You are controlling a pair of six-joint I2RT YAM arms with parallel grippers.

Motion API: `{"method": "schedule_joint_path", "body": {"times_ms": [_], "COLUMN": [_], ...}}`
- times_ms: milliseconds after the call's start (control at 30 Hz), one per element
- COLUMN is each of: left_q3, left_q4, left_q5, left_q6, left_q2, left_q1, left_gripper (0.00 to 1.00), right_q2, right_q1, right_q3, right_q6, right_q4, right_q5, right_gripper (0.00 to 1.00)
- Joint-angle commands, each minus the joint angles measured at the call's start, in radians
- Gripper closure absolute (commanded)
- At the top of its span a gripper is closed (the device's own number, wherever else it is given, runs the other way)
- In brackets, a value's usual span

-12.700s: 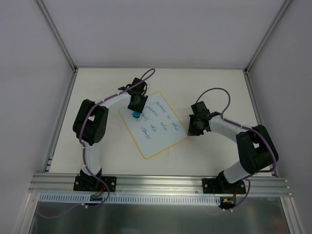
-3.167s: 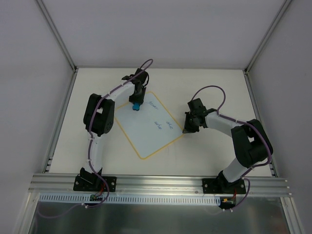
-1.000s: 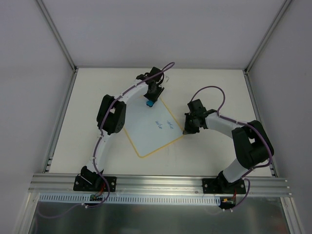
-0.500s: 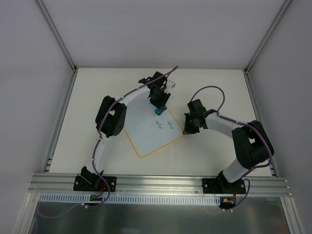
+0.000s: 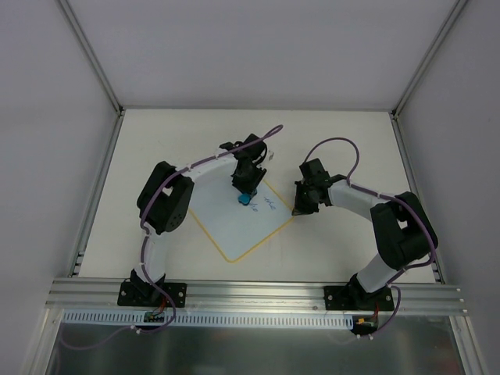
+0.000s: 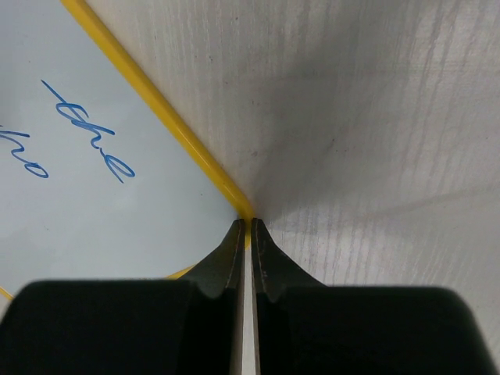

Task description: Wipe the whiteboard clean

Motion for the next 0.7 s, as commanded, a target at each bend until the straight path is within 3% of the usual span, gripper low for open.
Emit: {"method": "schedule_joint_path", "body": {"times_ms": [0,367,667], "left_q3": [-0.097,-0.182,-0.211], "left_q4": [-0.084,-0.026,-0.026], "left_q5": [-0.042,-0.117,-0.222], "left_q6": [-0.099,-0.306,-0.283], "left_q2": [-0.001,-0.064,-0.075], "left_q1": [-0.087,-0.198,-0.025], "left_gripper": [1.0,1.0,1.0], "right_q2": [0.053,0.078,0.079], "right_q1": [0.01,0.01,0.01], "right_q3": [-0.028,-0.045,-0.066], "right_q6": [-0.011,0.023,0.031], "right_q4": [-0.057,-0.011,-0.002], "right_q5": [0.035,0.005,0.015], "right_gripper": [1.0,1.0,1.0]}}
